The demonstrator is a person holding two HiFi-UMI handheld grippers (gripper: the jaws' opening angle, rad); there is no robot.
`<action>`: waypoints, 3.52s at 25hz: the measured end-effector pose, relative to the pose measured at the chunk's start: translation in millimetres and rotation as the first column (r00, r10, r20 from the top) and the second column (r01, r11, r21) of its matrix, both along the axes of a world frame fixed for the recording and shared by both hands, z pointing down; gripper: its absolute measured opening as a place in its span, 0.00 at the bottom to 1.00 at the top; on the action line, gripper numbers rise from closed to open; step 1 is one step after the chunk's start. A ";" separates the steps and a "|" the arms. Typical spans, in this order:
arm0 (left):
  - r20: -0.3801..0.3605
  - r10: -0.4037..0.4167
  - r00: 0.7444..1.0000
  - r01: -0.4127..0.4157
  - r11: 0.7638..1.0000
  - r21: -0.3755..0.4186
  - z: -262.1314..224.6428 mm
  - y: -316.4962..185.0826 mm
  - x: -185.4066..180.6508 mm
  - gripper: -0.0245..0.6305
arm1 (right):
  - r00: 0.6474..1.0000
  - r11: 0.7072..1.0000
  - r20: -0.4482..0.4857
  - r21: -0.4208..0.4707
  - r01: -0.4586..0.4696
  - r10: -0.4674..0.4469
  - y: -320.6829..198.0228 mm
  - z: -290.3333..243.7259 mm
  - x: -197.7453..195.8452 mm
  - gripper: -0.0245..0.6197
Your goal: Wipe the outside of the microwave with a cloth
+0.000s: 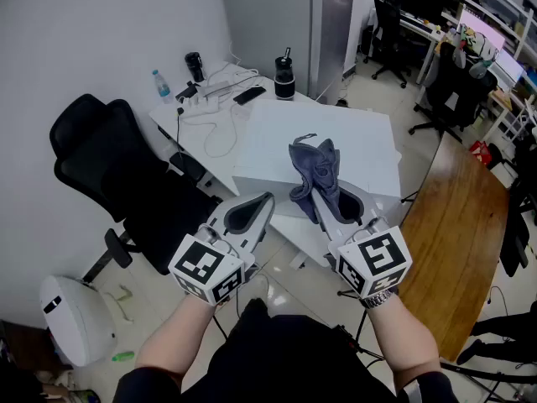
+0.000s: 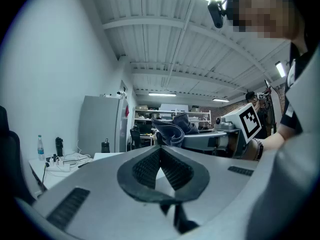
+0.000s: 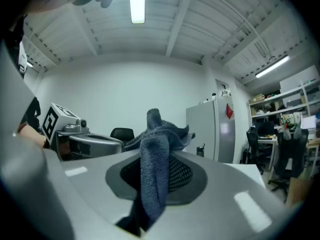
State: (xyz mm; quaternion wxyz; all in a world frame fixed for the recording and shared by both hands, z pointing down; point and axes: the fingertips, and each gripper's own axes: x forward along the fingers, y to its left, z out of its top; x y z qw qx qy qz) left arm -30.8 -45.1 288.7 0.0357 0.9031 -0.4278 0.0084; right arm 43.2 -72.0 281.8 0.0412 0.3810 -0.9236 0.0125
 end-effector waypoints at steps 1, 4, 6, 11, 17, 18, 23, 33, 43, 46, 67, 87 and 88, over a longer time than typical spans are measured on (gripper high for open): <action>0.004 -0.001 1.000 0.001 1.000 0.002 2.2 -9.3 -8.1 0.04 | 1.000 1.000 -0.003 -0.003 0.001 -0.001 -10.5 2.2 -8.9 0.15; 0.009 -0.007 1.000 0.007 1.000 0.005 7.4 -39.1 -33.8 0.04 | 1.000 1.000 -0.019 -0.017 0.002 -0.002 -43.3 10.1 -37.1 0.15; 0.006 -0.005 1.000 0.005 1.000 0.003 9.1 -59.4 -51.4 0.04 | 0.999 0.999 -0.036 -0.034 -0.002 0.001 -65.7 16.9 -56.5 0.15; -0.002 0.009 1.000 -0.009 1.000 -0.012 14.4 -108.6 -93.7 0.04 | 0.996 0.996 -0.081 -0.084 -0.030 0.023 -121.6 34.8 -102.0 0.15; -0.014 0.034 0.999 -0.034 0.999 -0.035 25.1 -155.4 -132.4 0.04 | 0.987 0.986 -0.156 -0.156 -0.066 0.042 -175.9 66.9 -147.2 0.15; -0.016 0.039 0.999 -0.040 0.999 -0.037 26.6 -161.9 -137.6 0.04 | 0.984 0.983 -0.172 -0.170 -0.074 0.045 -183.4 73.8 -152.9 0.15; -0.026 0.068 0.997 -0.070 0.996 -0.062 38.0 -188.2 -154.5 0.04 | 0.964 0.960 -0.260 -0.253 -0.121 0.053 -211.7 110.2 -170.2 0.15; -0.048 0.138 0.989 -0.142 0.985 -0.094 52.3 -221.0 -159.4 0.04 | 0.900 0.916 -0.435 -0.357 -0.183 0.010 -233.1 143.2 -180.6 0.15; -0.062 0.193 0.979 -0.198 0.977 -0.080 49.0 -221.5 -150.2 0.04 | 0.872 0.905 -0.489 -0.358 -0.231 0.029 -230.3 142.3 -166.3 0.15; -0.062 0.200 0.978 -0.204 0.976 -0.074 47.1 -220.0 -148.3 0.04 | 0.866 0.901 -0.498 -0.354 -0.249 0.044 -229.7 142.3 -157.7 0.15; -0.028 0.207 0.978 -0.208 0.978 -0.011 14.8 -187.8 -81.0 0.04 | 0.836 0.872 -0.533 -0.337 -0.355 0.134 -214.7 142.4 -30.5 0.15; 0.003 0.229 0.973 -0.229 0.973 -0.024 7.7 -170.7 32.7 0.04 | 0.824 0.851 -0.539 -0.337 -0.403 0.177 -211.8 138.7 110.0 0.15; 0.007 0.230 0.973 -0.229 0.973 -0.026 8.4 -170.4 38.1 0.04 | 0.824 0.851 -0.537 -0.336 -0.404 0.179 -212.1 138.7 116.2 0.15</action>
